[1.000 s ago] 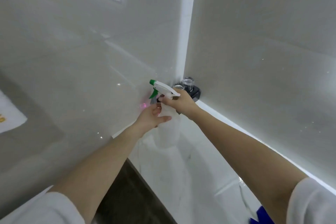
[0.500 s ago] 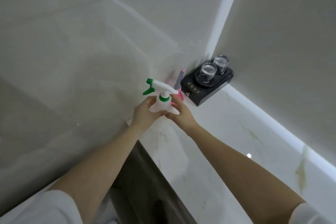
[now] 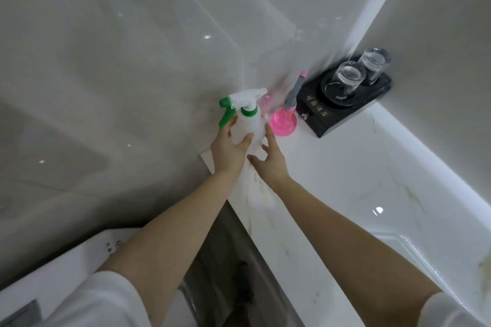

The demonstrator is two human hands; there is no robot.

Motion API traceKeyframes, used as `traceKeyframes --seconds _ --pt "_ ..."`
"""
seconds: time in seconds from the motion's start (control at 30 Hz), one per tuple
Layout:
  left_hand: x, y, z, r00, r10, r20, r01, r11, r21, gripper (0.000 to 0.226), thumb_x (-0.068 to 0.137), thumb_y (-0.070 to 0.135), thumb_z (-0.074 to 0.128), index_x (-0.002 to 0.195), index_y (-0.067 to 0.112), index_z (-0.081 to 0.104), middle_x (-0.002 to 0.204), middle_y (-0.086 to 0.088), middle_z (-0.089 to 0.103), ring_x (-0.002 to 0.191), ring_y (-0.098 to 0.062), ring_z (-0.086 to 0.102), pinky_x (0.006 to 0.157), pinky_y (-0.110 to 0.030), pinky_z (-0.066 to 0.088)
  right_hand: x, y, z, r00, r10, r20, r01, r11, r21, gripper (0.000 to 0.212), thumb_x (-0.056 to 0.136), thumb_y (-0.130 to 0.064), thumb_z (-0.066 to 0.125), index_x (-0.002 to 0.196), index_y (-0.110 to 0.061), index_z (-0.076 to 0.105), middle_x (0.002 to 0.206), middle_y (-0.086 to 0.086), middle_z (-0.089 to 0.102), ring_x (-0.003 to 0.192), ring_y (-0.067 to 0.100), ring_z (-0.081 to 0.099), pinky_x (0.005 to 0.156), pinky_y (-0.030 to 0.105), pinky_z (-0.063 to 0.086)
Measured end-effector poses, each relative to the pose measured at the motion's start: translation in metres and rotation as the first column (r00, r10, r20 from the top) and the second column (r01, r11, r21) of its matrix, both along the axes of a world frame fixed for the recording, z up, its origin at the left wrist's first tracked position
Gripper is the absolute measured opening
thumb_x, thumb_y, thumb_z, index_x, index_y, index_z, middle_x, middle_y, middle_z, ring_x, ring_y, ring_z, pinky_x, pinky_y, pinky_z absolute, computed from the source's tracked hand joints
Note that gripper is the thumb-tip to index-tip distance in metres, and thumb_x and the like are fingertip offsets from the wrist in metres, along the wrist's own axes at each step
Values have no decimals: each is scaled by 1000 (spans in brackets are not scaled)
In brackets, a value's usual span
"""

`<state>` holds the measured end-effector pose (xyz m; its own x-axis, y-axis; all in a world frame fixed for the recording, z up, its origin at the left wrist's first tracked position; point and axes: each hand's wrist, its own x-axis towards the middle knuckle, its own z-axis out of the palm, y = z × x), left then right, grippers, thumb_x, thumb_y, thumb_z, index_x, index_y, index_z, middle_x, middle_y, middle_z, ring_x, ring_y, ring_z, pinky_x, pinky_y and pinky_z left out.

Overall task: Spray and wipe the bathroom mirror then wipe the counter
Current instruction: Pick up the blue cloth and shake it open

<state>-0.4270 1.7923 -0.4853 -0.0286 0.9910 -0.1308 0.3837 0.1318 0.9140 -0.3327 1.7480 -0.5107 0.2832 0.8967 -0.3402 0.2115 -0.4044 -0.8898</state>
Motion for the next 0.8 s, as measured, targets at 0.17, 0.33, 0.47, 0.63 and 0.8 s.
traceKeyframes --seconds 0.17,0.33,0.47,0.63,0.8 --pt "3 11 -6 1000 -1 15 1 1000 14 56 83 18 72 134 17 49 135 5 55 123 -11 50 96 -14 34 8 7 -5 998 -19 -55 20 1000 14 86 89 -6 64 152 -34 13 147 -17 34 139 18 37 95 20 38" --pt "0 12 -14 997 24 80 -25 1000 11 54 81 16 74 130 17 50 132 6 55 117 -6 49 88 -6 38 10 9 -12 995 -51 -84 54 998 31 86 85 -14 72 151 -31 19 143 -20 35 136 16 39 96 20 36" --pt "-21 -6 -30 1000 -16 15 18 996 -90 47 81 21 75 122 23 53 125 10 54 112 -12 52 91 -25 45 17 -4 -13 996 -75 -41 75 997 -12 84 84 -22 73 151 -27 22 152 -8 34 135 19 40 96 23 37" --pt "-31 -18 -33 920 -377 -106 306 861 -407 49 80 24 75 123 25 52 118 6 51 113 -19 52 91 -31 44 32 -23 2 996 -48 69 50 999 -23 78 85 -27 73 149 -24 29 151 -5 38 136 18 38 108 29 34" --pt "2 -32 5 819 -557 -137 460 781 -423 58 80 25 76 131 24 48 126 0 52 113 -20 52 91 -28 43 49 -54 36 987 -128 96 126 992 33 74 86 -32 70 149 -24 31 151 -2 37 138 16 35 112 34 33"
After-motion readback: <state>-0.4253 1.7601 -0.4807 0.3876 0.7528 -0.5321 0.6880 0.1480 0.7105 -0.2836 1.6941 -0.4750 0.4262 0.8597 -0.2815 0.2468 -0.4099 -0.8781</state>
